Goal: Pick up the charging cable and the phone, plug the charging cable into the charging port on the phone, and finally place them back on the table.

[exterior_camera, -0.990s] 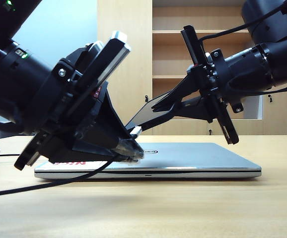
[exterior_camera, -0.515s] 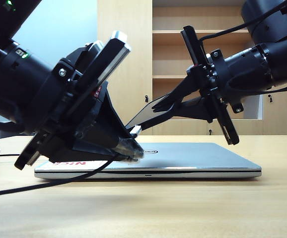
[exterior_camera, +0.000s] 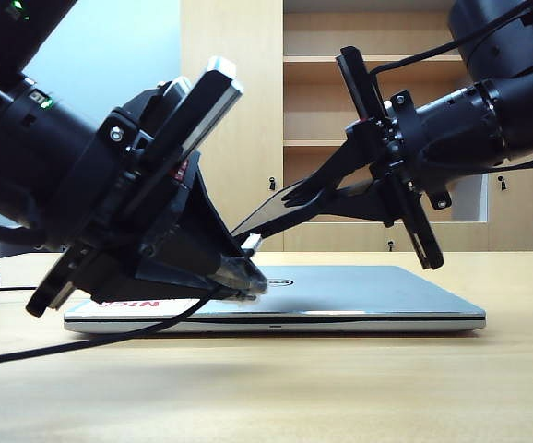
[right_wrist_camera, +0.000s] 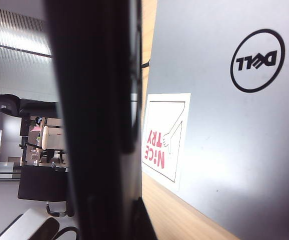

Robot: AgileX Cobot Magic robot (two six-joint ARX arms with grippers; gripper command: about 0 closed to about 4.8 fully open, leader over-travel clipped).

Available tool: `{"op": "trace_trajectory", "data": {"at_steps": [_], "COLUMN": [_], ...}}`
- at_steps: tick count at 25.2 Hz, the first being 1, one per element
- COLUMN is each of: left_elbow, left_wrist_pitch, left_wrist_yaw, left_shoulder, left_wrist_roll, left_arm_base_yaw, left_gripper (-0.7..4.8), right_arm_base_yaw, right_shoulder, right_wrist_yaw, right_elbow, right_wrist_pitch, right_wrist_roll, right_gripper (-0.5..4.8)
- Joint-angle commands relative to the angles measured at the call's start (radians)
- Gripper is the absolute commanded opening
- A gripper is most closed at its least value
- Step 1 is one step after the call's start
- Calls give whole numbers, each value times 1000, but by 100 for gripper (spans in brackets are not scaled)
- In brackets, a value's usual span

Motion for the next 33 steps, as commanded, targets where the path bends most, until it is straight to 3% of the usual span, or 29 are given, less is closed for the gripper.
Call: {"op": "trace_trajectory", "data": {"at_steps": [1,33], "left_elbow": [3,3], "left_wrist_pitch": [19,38], "left_wrist_yaw": [0,1], "left_shoulder": [-2,-2], "left_wrist_roll": [0,-25], "left_arm_base_yaw": [0,-1], "left_gripper": [-6,-6], "right_arm_base_yaw": [2,39], "right_shoulder": [-9,-9], "right_wrist_yaw": [-10,-35], "right_elbow": [5,5], "right_wrist_pitch": [47,81], "right_wrist_roll": [-3,-106], "right_gripper": [-6,-6]}}
